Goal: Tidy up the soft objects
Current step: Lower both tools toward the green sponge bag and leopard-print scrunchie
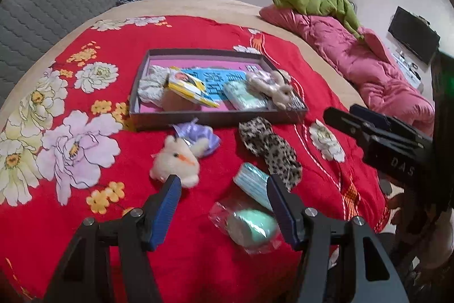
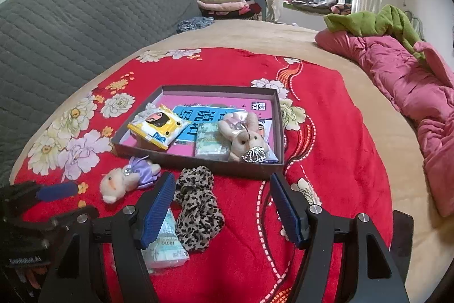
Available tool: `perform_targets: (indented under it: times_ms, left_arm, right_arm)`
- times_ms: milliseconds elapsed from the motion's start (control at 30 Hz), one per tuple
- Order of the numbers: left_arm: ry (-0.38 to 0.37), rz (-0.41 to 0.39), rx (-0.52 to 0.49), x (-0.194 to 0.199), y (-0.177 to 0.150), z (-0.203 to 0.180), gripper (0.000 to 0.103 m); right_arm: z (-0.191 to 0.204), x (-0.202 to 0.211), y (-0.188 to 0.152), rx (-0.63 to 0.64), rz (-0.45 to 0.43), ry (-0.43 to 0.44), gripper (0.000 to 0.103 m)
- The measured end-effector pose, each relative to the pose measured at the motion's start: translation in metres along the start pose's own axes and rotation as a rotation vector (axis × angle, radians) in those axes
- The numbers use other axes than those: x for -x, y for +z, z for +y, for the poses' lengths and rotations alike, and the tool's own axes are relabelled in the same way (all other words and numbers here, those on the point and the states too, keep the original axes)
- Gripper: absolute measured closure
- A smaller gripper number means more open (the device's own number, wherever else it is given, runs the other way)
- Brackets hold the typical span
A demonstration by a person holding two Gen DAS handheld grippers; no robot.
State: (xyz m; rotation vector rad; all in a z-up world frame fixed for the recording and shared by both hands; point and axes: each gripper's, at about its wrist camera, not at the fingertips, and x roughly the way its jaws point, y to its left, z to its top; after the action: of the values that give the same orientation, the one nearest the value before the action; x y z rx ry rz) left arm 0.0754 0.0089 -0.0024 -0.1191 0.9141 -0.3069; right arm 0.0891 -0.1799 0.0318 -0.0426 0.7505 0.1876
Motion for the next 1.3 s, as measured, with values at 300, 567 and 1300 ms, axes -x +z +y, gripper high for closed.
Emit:
perform_targets:
  times_ms: [300,567,1300]
  left_arm:
    - [-0.033,0.087,-0.042,-0.012,-0.021,-0.015,0.041]
    - [-0.053,0.139,-0.044,-0.026,-0.03,-0.017,0.04]
    - [-0.13,0.218,0.007,-0.063,-0.037,-0.007,0.04]
  right_arm:
    - [0.001,0.003,-0.008,0.009,0.01,0.009,0.032]
    - [0.004,-0.003,-0.016,0.027,0.037,0.015,0.032]
    - [0.012,-0.047,-0.035,0.04,0.129,0.031,0.032]
